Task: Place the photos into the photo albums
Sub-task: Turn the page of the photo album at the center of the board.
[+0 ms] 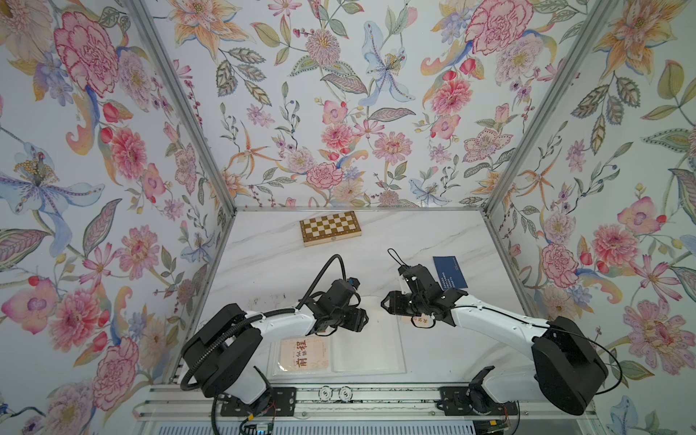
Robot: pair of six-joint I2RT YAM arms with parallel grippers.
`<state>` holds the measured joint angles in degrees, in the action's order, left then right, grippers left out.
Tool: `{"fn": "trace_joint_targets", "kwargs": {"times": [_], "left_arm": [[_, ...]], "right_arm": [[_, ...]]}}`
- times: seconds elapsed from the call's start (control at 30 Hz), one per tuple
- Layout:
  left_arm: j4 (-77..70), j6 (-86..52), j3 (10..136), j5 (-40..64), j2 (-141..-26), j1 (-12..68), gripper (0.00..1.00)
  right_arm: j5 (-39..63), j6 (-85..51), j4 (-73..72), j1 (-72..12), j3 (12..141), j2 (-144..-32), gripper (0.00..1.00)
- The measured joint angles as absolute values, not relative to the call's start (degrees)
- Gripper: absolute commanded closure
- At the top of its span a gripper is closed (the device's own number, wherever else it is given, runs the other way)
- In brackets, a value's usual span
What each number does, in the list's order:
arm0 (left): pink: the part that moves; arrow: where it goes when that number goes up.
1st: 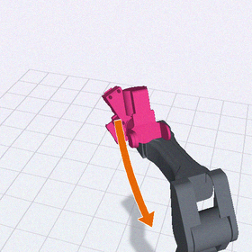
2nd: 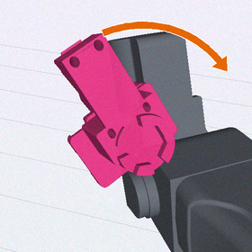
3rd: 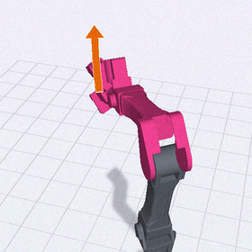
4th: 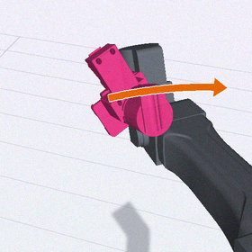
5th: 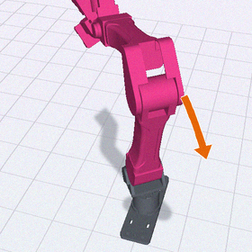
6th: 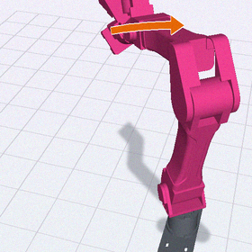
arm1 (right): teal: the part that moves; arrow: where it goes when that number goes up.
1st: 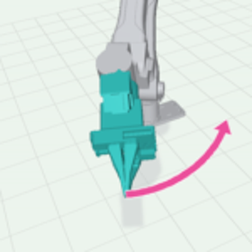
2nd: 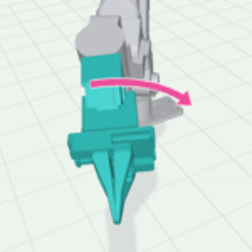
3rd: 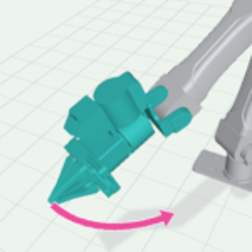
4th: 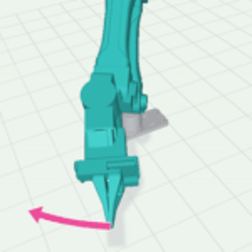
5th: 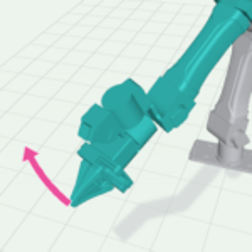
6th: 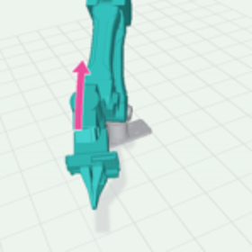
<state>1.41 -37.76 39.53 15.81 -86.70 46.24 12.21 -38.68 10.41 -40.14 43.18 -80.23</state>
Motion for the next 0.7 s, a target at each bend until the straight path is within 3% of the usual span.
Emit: {"fn": "trace_joint_targets", "kwargs": {"times": [0.7], "left_arm": [[2.0,-37.7,34.7,15.8,-80.9,43.1,0.34]], "right_arm": [[14.6,-40.4,5.6,-45.8,49.8,-93.0,0.54]]}}
